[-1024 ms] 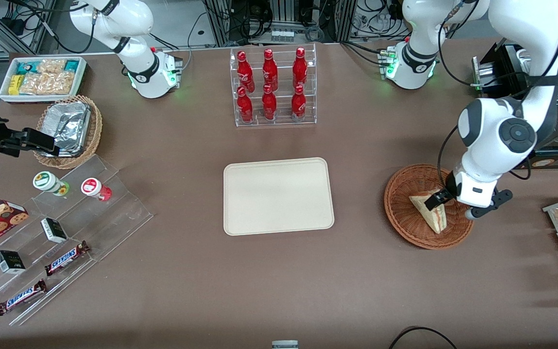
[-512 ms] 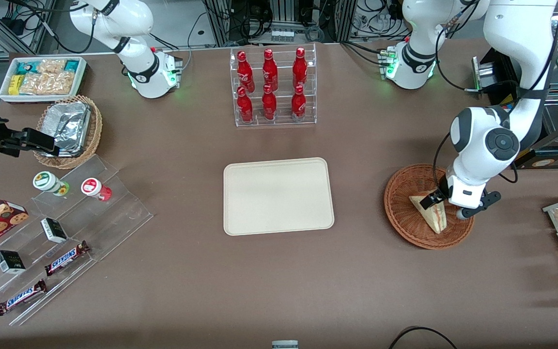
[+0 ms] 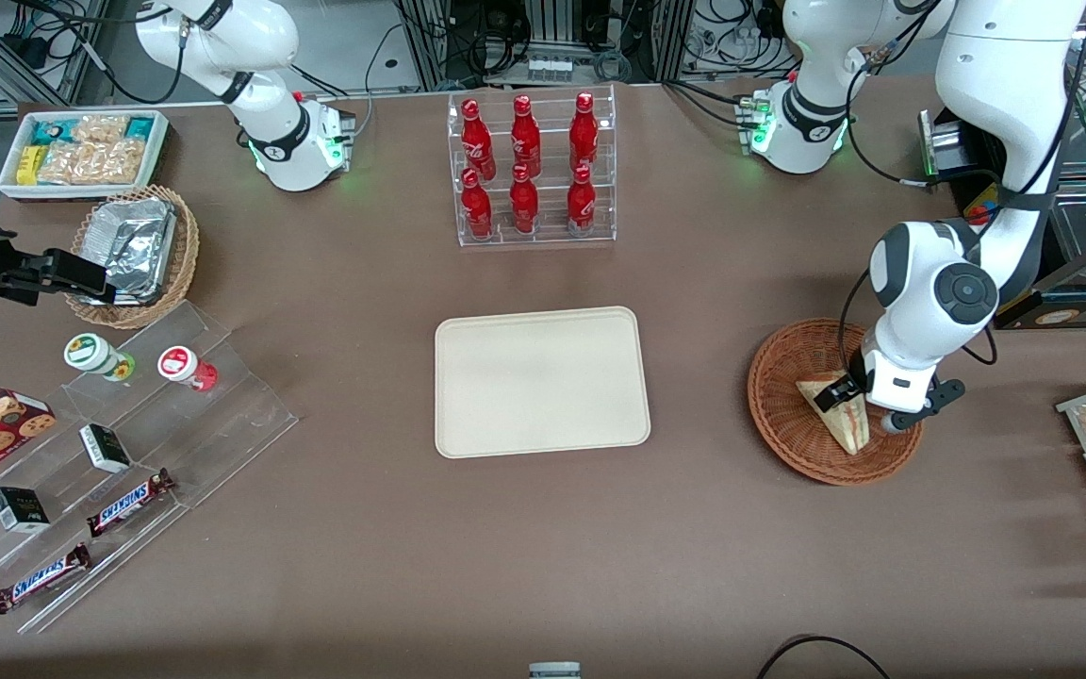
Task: Place sandwich from basket to tray
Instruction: 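Close the left gripper on the wrapped sandwich and lift it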
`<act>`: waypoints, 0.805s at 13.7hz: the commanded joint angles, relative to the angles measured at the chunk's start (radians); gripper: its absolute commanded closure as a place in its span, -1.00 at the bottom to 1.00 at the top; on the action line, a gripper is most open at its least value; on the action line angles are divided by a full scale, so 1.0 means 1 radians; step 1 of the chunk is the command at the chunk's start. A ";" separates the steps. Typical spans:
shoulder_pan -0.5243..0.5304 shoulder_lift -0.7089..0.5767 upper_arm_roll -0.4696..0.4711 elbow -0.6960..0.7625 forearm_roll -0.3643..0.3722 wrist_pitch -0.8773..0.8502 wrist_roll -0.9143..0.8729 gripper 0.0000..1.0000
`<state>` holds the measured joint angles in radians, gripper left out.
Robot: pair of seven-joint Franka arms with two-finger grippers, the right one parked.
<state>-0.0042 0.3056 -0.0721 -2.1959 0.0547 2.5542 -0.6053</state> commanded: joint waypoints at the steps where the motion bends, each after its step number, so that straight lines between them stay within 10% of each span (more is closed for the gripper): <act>1: 0.003 -0.014 -0.003 -0.004 0.020 0.006 -0.022 1.00; 11: -0.040 -0.129 -0.110 0.379 0.050 -0.637 -0.016 1.00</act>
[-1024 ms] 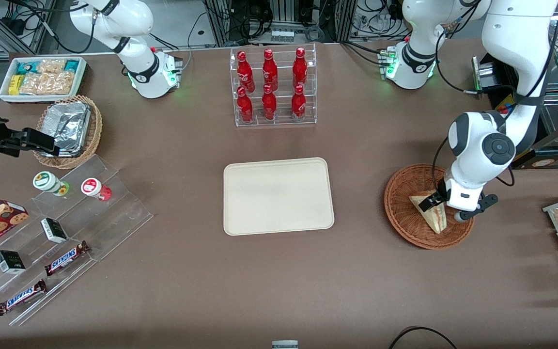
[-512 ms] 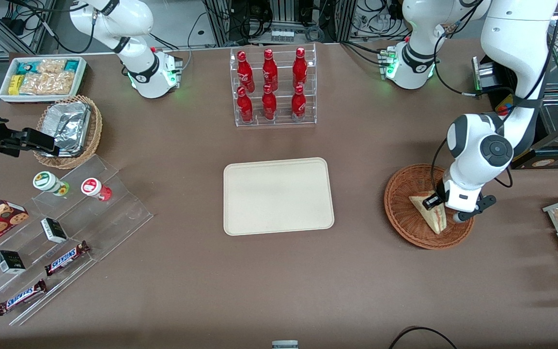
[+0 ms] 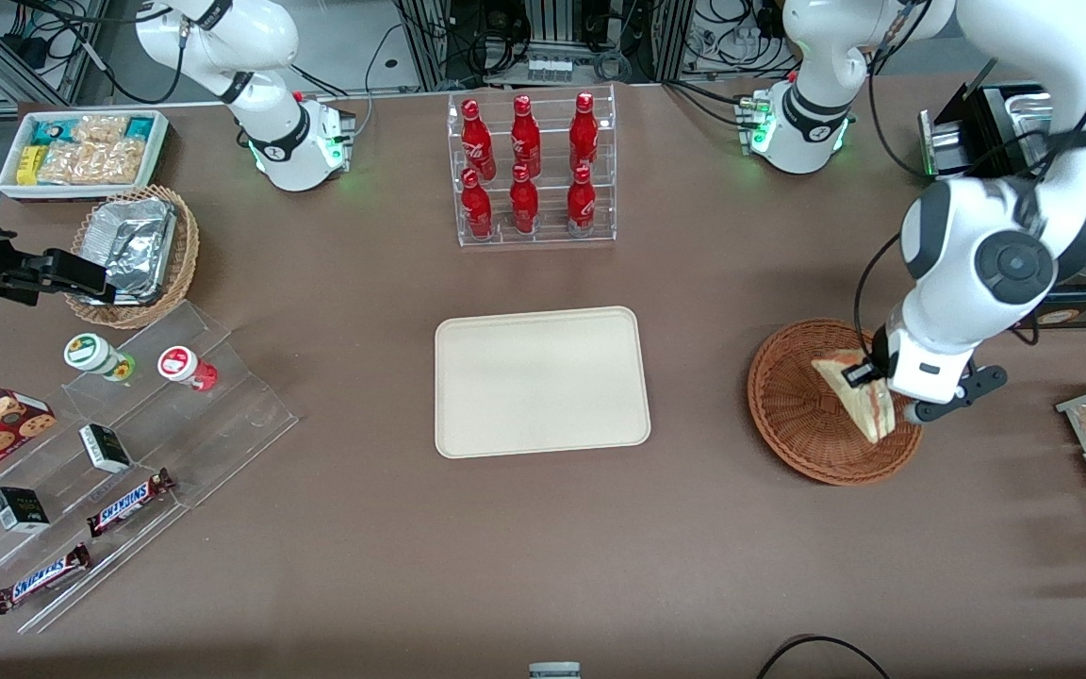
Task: Place sandwich from basket to tray
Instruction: 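Carry the sandwich over the cream tray and lower it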
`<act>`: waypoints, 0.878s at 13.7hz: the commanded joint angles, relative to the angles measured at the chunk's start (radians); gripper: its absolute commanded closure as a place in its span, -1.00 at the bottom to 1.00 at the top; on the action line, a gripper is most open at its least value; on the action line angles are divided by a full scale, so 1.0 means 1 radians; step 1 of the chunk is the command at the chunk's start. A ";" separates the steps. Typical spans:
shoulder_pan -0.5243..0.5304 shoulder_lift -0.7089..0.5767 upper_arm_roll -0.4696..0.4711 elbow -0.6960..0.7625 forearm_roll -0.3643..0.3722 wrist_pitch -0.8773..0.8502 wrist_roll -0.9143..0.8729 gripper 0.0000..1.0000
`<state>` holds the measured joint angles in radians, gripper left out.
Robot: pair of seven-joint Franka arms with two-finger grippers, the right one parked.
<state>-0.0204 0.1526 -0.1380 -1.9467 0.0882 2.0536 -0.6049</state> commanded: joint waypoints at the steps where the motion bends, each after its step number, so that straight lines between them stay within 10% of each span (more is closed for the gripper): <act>1: -0.039 0.036 -0.066 0.178 0.016 -0.182 -0.022 1.00; 12: -0.459 0.364 -0.095 0.544 0.005 -0.182 -0.113 1.00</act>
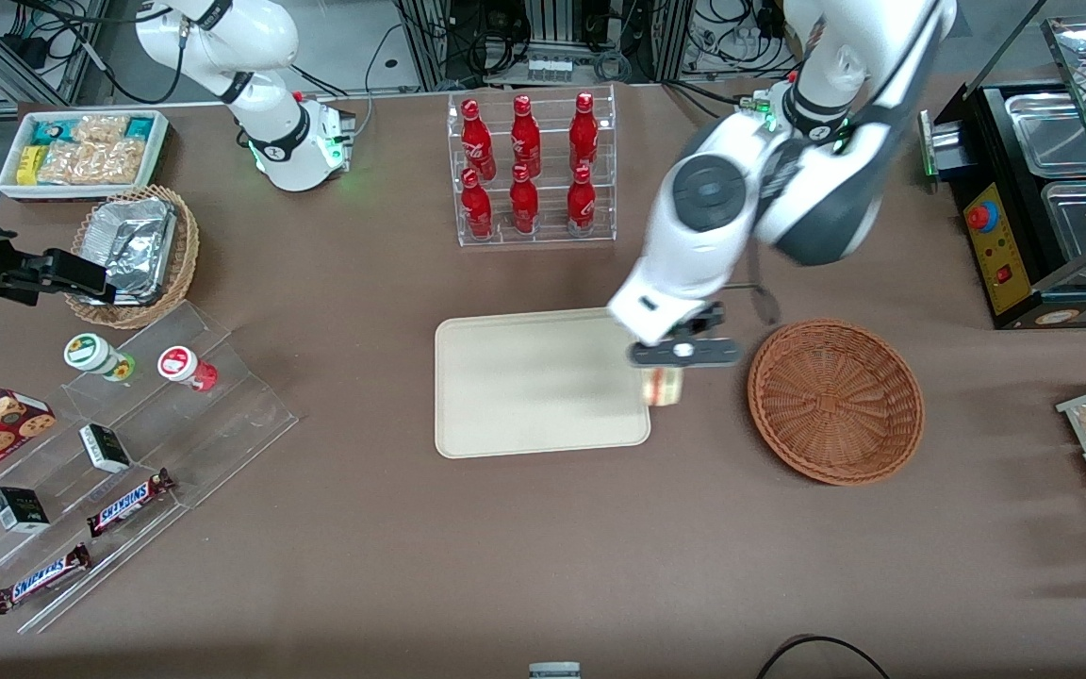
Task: Place sandwich from basket to tray
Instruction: 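Carry the sandwich over the cream tray and lower it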
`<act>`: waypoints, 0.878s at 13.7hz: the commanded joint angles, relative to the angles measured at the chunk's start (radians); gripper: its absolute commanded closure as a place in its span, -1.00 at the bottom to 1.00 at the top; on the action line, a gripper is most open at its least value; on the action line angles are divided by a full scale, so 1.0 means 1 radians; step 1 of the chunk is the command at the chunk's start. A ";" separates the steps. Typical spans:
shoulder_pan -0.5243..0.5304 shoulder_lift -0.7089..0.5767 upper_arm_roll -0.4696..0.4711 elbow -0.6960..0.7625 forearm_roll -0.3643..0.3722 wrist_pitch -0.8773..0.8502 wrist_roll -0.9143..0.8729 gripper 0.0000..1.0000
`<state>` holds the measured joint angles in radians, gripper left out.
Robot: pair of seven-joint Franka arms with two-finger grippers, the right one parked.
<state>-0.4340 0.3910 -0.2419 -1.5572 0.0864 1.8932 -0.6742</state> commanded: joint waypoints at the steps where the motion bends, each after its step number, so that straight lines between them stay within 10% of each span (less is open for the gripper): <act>1: -0.070 0.167 0.009 0.198 0.009 -0.026 -0.068 1.00; 12: -0.209 0.457 0.016 0.367 0.021 0.052 -0.205 1.00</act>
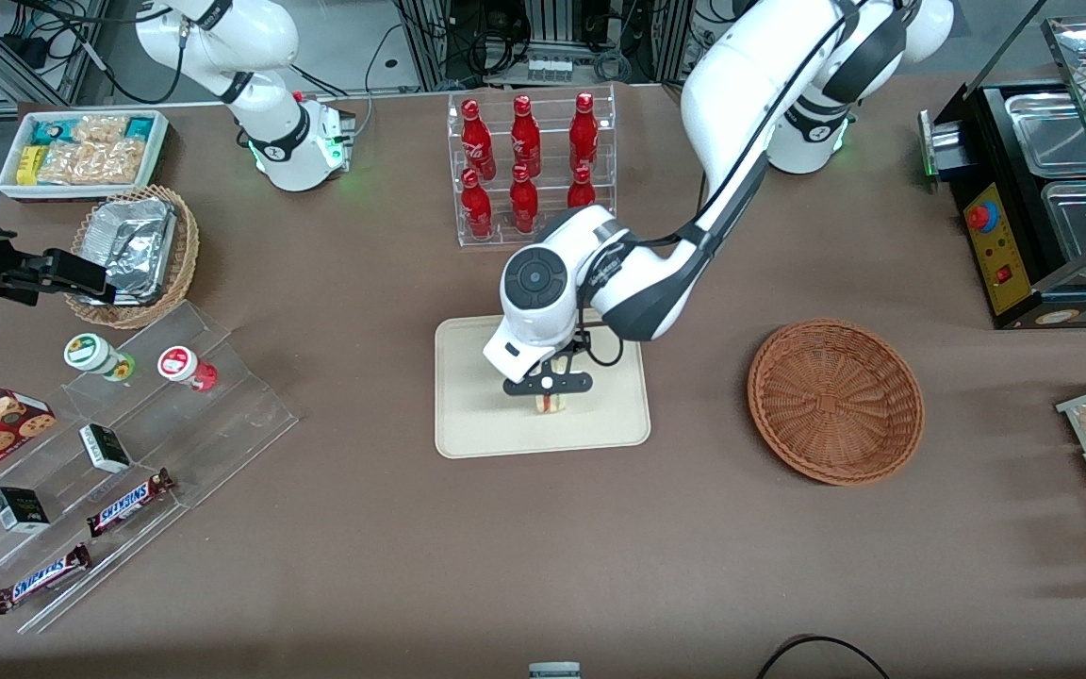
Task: Place sandwich from basket to tray
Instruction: 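Carry the sandwich over the cream tray and lower it, then open the left gripper to release the sandwich on the tray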
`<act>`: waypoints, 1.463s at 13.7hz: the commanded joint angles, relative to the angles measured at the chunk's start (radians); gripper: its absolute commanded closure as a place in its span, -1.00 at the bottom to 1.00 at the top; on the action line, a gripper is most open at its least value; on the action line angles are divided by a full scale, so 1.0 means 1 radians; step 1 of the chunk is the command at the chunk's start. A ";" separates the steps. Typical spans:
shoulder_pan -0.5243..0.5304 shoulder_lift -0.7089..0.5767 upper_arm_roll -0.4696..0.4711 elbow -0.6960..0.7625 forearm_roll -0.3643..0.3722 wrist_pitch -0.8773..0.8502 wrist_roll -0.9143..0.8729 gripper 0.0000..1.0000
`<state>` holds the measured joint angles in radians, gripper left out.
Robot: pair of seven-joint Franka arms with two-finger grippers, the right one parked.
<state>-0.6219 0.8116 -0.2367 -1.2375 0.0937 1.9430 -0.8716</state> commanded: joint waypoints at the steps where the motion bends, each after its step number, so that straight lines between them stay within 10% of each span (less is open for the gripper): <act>1: -0.022 0.047 0.011 0.046 0.014 0.025 -0.007 1.00; 7: -0.050 0.096 0.013 0.039 0.050 0.088 -0.017 0.95; 10: -0.050 0.095 0.013 0.038 0.050 0.088 -0.015 -0.99; 20: 0.040 -0.165 0.085 0.047 0.038 -0.110 -0.095 -0.99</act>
<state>-0.6258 0.7168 -0.1502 -1.1611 0.1327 1.8771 -0.9700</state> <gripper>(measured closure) 0.000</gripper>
